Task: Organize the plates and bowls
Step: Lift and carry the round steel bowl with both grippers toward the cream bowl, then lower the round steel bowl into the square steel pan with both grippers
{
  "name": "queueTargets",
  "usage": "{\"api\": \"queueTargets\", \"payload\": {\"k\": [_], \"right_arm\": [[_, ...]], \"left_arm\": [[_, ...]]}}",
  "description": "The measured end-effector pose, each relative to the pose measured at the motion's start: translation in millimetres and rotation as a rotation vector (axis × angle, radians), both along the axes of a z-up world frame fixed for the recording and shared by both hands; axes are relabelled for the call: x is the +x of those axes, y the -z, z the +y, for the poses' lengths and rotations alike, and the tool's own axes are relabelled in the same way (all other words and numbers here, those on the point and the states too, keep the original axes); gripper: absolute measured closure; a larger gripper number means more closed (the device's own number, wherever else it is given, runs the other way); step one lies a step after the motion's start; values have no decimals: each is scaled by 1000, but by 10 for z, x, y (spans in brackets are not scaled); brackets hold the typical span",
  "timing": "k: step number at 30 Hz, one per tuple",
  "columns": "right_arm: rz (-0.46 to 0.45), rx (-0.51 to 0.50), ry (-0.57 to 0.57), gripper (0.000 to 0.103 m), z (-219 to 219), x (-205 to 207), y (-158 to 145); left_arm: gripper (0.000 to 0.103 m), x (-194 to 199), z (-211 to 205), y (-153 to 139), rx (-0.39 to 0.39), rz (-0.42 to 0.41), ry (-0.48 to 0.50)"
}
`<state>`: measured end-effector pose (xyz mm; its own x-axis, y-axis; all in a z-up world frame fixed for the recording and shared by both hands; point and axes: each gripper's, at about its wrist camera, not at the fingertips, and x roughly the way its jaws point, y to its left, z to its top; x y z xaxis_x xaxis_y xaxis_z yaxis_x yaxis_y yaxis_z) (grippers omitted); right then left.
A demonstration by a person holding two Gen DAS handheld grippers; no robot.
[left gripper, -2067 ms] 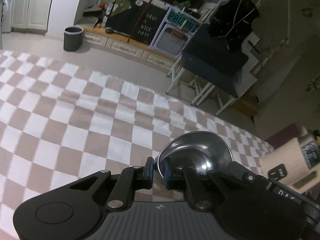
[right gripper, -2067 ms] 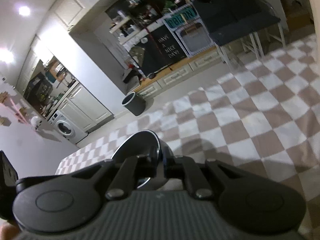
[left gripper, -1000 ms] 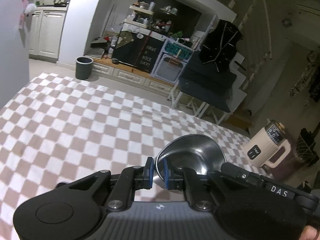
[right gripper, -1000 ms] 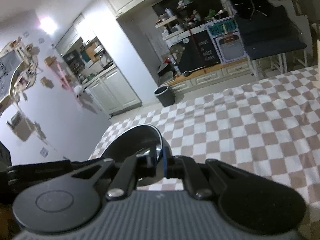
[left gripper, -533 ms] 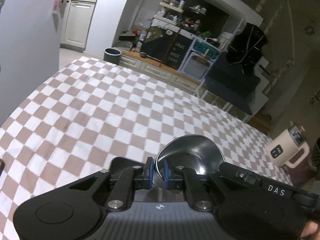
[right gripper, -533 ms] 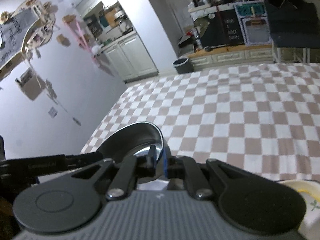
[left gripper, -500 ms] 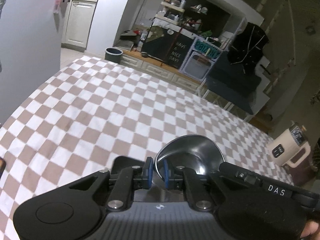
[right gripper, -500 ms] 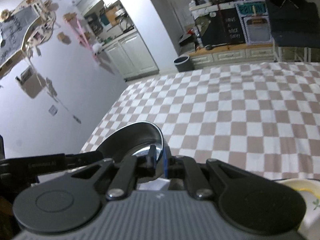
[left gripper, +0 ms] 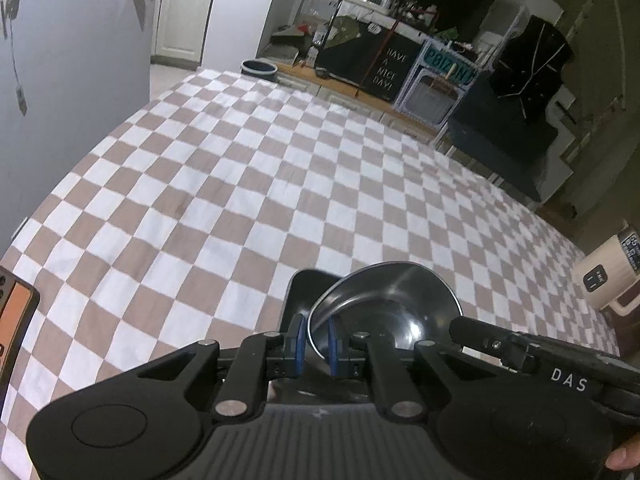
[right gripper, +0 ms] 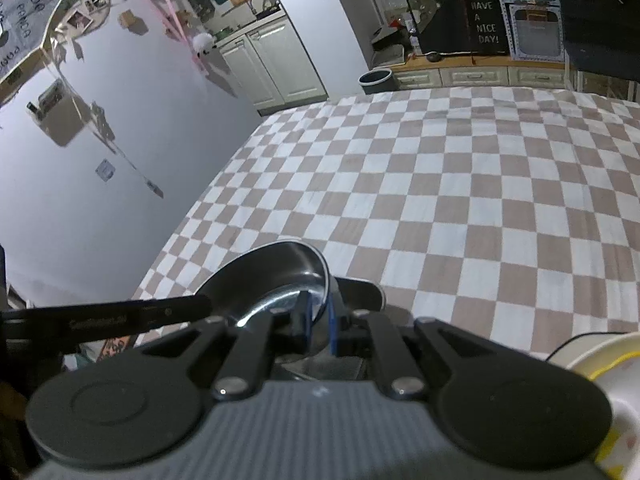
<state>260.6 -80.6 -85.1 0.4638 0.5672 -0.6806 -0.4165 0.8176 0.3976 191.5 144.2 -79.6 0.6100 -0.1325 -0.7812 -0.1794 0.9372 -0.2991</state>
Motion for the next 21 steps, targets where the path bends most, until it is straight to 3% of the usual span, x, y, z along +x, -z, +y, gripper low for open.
{"api": "queueTargets", "payload": {"k": [7,21], "right_arm": [[21,-18,-4,89,70,22,57],[76,-21,47,86,98,206,201]], "left_arm": [[86,46,-36,92,4,38,21],[85,208,-177,246,63,101,74]]}}
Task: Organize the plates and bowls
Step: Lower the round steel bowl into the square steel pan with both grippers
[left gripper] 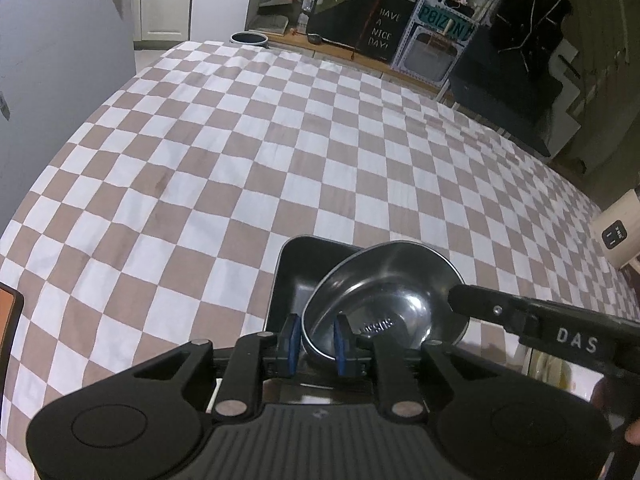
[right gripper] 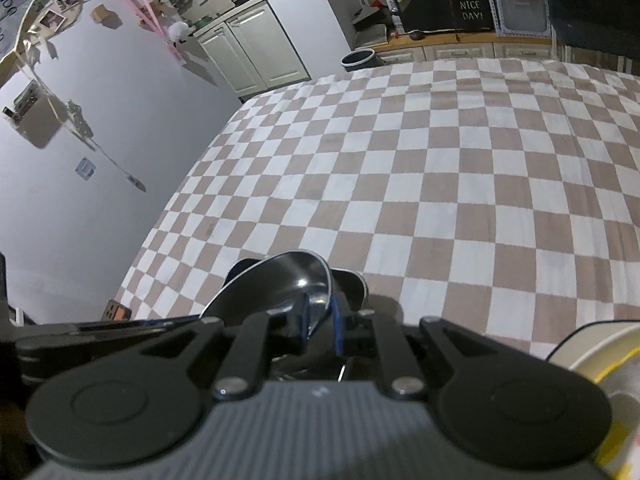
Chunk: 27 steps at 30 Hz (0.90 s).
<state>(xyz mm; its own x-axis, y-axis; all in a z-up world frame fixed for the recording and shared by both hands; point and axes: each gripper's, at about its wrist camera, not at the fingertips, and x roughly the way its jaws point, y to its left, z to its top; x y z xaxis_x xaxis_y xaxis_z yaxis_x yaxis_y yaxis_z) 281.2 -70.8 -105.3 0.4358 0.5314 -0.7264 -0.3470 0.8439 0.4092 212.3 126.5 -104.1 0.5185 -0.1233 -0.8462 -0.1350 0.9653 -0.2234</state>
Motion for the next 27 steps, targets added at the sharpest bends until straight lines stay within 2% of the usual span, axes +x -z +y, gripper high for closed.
{"api": "queueTargets", "payload": {"k": [4,13,18,23,27], "right_arm": [[19,-2,6,86,49,53,78],[40,-13,20,82,151,104,197],[41,-4,28,70,176,114,208],[62,30,33,53,208,117,236],[66,30,27,51,245,119,244]], "left_arm": [[80,6,10,14,0,9,1],[79,25,-5,64,13,34,22],[79,31,-28,85,18,44,44],[78,27,2,75,8,38,38],[78,7,26,60,-8,37,30]]}}
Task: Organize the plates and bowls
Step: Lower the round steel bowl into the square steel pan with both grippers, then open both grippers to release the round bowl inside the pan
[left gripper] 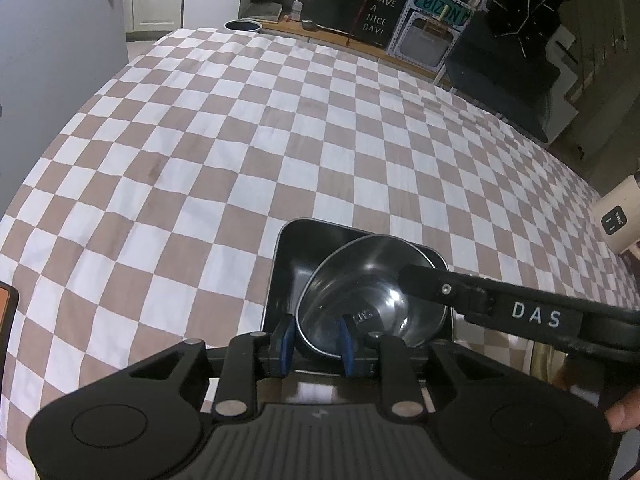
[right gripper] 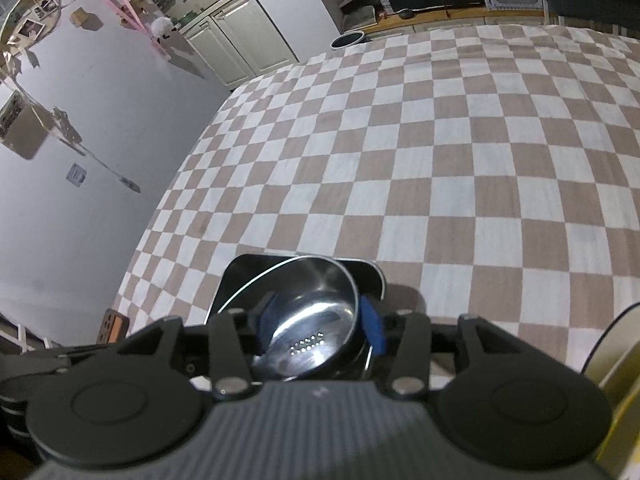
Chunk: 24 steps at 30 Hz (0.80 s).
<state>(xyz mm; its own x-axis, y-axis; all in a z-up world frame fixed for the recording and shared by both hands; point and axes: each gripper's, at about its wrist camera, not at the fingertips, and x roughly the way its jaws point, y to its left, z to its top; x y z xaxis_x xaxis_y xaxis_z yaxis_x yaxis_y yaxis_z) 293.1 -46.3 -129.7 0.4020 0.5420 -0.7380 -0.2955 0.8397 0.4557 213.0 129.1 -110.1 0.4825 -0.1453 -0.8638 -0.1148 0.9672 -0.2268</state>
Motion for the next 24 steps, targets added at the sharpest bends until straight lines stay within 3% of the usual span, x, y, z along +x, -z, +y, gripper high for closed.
{"api": "queueTargets", "payload": {"k": [3,5,10,19,24], "right_arm": [[12,21,6,47,3,3,14],[23,50,8,37,-9,1,16],[1,60,7,29,-11,-23,-51],[-34,107,13,28,-120,-50,-195],[-23,65,25,28,-216,-68,-188]], "left_arm": [[77,-16,-15,-10,5,6,11],[76,-33,-31,-13,7,11,18],[74,-66,-44,-20,12,25,21],[69,-119,35,-132,2,-33,-39],[63,-76,87,-141,12,-48,-83]]}}
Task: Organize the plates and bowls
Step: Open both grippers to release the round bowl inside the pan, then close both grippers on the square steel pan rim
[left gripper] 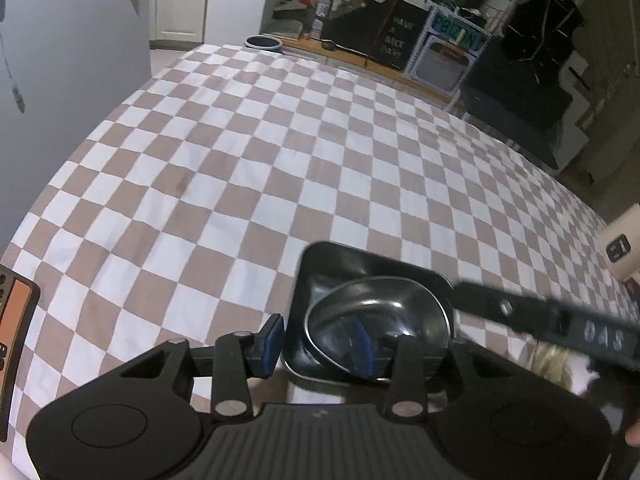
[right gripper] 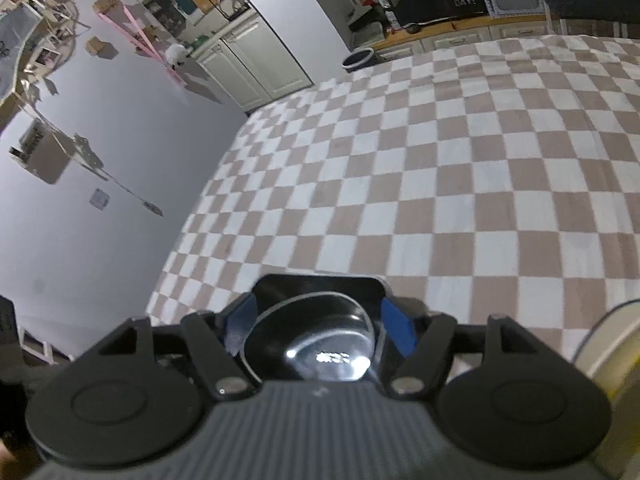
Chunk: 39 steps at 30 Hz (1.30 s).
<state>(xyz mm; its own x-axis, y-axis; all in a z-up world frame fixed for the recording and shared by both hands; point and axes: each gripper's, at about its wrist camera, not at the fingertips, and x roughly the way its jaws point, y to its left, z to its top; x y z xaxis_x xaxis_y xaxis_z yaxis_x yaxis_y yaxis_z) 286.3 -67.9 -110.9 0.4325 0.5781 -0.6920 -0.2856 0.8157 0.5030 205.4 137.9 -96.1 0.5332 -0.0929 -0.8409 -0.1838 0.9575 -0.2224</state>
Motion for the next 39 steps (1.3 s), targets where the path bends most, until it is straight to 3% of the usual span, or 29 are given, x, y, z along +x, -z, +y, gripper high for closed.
{"api": "queueTargets", "payload": {"k": [9,15,21,29,39], "right_arm": [[45,-144,-82,28,-16,-132,205],[16,-219,-142,28,12,-211,281],[-40,-315,-198,28,110,-267,317],[-58,-358,-179,28,217,-187,362],[-36,-316,-135,34,294,-63,374]], "left_arm": [[63,215,90,129,56,19,-46],[62,345,79,220,54,17,-35],[54,437,50,267,102,11,-12],[55,381,144,312,101,38,-7],[57,290,246,269,69,36,-15]]}}
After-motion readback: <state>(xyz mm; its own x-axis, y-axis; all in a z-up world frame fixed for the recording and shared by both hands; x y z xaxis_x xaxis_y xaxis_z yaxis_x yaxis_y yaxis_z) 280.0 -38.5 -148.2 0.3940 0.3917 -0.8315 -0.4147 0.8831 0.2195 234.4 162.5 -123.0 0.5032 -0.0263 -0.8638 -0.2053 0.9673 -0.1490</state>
